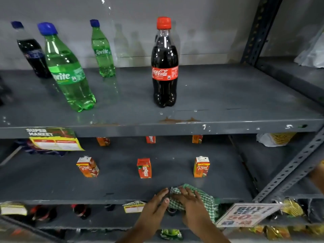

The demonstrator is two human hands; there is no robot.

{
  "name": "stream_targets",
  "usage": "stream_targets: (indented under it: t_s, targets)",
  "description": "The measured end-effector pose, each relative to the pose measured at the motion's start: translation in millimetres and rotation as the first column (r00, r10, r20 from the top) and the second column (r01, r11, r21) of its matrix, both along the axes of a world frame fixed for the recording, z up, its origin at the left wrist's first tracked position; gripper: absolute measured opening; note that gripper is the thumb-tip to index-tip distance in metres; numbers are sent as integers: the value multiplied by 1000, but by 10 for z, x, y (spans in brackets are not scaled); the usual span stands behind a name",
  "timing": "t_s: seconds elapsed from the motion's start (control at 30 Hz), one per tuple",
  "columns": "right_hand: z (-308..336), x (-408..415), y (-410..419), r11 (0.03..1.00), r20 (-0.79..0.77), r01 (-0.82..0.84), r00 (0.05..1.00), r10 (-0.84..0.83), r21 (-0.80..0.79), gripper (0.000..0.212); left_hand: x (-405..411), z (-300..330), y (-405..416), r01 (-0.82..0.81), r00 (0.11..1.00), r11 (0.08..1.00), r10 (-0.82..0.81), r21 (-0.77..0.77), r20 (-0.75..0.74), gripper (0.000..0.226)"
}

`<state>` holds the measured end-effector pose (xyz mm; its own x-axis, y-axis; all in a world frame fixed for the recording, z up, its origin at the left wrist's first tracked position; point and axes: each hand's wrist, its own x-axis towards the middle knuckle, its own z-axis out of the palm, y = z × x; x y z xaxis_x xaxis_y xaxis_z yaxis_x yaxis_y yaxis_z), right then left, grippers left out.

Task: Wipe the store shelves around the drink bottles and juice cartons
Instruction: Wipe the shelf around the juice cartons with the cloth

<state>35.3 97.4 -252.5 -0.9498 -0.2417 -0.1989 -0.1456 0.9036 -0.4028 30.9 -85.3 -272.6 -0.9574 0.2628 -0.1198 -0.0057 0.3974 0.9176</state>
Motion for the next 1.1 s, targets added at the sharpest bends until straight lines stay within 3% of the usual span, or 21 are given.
stream_targets:
  t_s: [0.07,0.13,0.23,0.3,0.5,0.63,0.73,0.8,0.87,0.93,1.03,1.07,1.1]
  targets:
    - [50,-47,-65,992,75,-55,995,64,-113,61,54,113,-80,-6,1000,1000,6,-8,-15,33]
    - [179,-73,-78,954,174,18,984,36,-300,53,93,258,-185,25,993,998,-31,-53,-110,40]
    - [404,-4,-13,882,173,124,984,-49,-455,35,130,583,-263,121,958,984,-151,-133,-242,47]
    - [599,101,58,836,154,188,980,-126,-515,33,156,851,-229,187,908,964,-244,-190,-340,48]
    - [1435,470,312,684,26,283,932,-361,-673,34,283,1798,207,285,660,910,-414,-301,-626,55]
    - [2117,684,507,688,-71,261,908,-413,-677,29,260,2308,510,297,467,898,-433,-324,-771,58]
    - [2591,828,642,753,-244,273,834,-496,-599,26,142,2615,651,176,351,918,-396,-356,-848,60]
    - [2913,888,694,757,-325,310,762,-560,-575,22,-38,2738,721,0,349,907,-394,-421,-850,63]
    - [3244,879,723,755,-394,339,693,-604,-562,18,-196,2790,789,-183,407,840,-409,-512,-817,63]
    - [3522,752,765,761,-478,379,608,-634,-526,19,-264,2761,854,-265,470,761,-434,-592,-769,64]
    - [3726,296,850,747,-601,510,458,-655,-426,31,-284,2675,926,-312,492,712,-445,-629,-748,69]
    - [3737,111,870,756,-612,532,468,-637,-380,36,-286,2662,933,-324,487,711,-440,-624,-755,69]
    - [3683,-87,900,783,-574,529,546,-610,-327,44,-286,2651,931,-339,477,714,-431,-612,-766,69]
